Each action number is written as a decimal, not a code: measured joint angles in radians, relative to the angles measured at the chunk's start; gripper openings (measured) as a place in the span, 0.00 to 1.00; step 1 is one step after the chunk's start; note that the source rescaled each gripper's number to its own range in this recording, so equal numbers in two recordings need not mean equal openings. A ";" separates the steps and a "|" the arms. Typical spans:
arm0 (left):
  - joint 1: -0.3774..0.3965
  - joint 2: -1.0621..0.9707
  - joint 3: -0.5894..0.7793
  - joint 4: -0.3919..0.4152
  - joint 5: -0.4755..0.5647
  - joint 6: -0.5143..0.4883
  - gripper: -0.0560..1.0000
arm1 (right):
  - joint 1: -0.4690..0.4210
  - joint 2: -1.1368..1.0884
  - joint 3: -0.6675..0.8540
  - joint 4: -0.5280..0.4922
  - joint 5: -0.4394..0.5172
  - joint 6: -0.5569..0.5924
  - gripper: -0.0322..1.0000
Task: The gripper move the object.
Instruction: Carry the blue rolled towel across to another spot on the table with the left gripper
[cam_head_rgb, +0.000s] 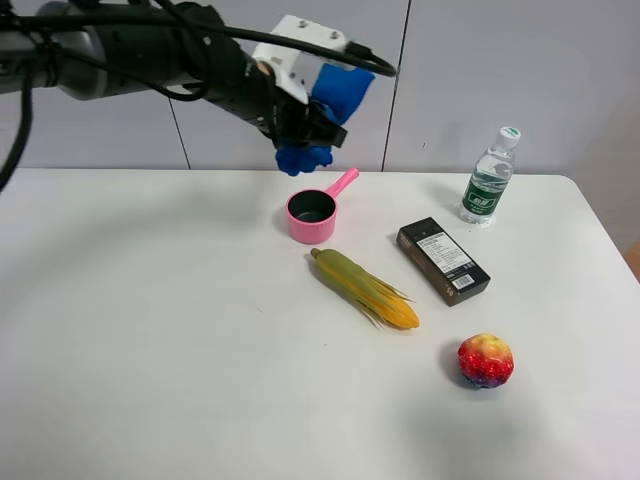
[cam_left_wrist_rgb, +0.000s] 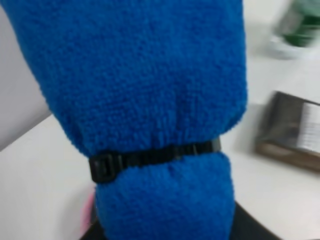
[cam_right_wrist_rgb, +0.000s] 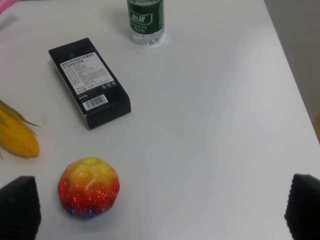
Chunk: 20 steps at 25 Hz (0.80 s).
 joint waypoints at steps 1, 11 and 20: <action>-0.029 0.027 -0.045 0.006 0.022 0.012 0.07 | 0.000 0.000 0.000 0.000 0.000 0.000 1.00; -0.116 0.289 -0.317 0.022 0.173 0.160 0.07 | 0.000 0.000 0.000 0.000 0.000 0.000 1.00; -0.113 0.438 -0.456 0.006 0.182 0.184 0.07 | 0.000 0.000 0.000 0.000 0.000 0.000 1.00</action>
